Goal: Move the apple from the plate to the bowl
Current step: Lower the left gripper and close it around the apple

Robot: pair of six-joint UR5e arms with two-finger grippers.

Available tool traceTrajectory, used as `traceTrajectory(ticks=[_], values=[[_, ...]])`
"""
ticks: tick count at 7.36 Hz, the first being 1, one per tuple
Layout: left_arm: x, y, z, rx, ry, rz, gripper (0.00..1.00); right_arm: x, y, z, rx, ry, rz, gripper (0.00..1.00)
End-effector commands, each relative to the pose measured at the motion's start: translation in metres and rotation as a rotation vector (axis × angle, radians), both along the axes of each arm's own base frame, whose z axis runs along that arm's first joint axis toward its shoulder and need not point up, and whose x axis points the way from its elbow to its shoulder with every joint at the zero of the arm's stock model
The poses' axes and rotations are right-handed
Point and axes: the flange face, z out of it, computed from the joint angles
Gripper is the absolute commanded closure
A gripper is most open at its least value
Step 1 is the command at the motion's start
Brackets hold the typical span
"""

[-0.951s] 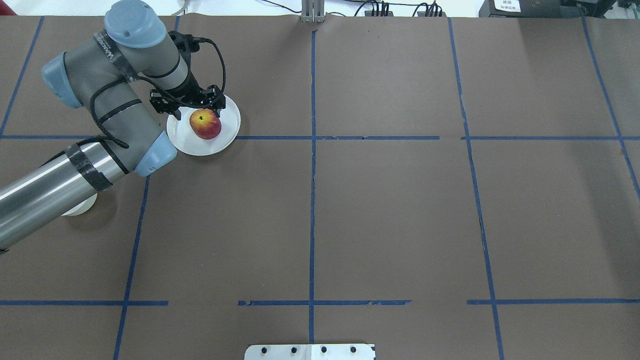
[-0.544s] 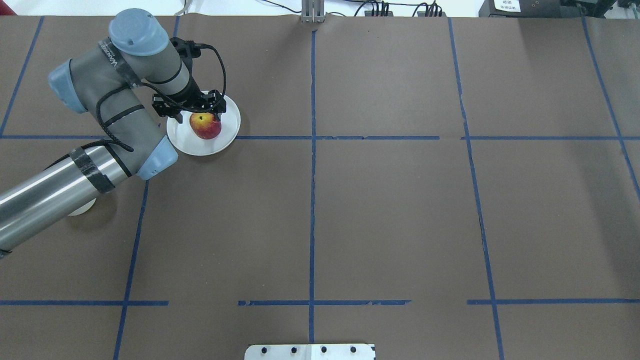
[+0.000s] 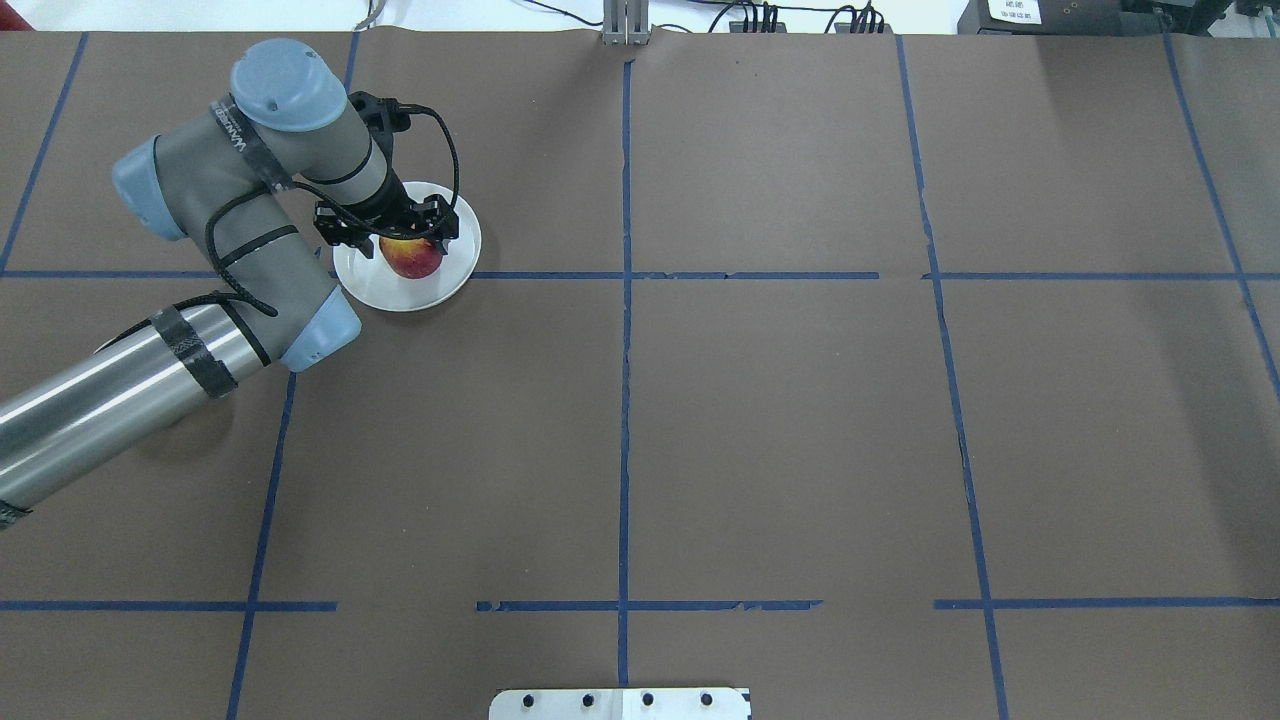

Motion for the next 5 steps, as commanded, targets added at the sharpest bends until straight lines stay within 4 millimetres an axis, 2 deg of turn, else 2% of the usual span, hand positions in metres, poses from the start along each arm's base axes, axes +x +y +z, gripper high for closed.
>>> traceTrajectory(ticks=[1, 2, 4, 5], values=[[0.004, 0.001, 0.003, 0.001, 0.003, 0.002, 0.06, 0.0, 0.0, 0.0, 0.0, 0.0, 0.0, 0.0], [0.004, 0.001, 0.003, 0.002, 0.003, 0.003, 0.25, 0.0, 0.0, 0.0, 0.0, 0.0, 0.0, 0.0], [0.0, -0.002, -0.001, 0.012, 0.007, 0.001, 0.79, 0.0, 0.0, 0.0, 0.0, 0.0, 0.0, 0.0], [-0.016, -0.011, -0.008, 0.023, 0.015, -0.019, 1.0, 0.0, 0.0, 0.0, 0.0, 0.0, 0.0, 0.0]])
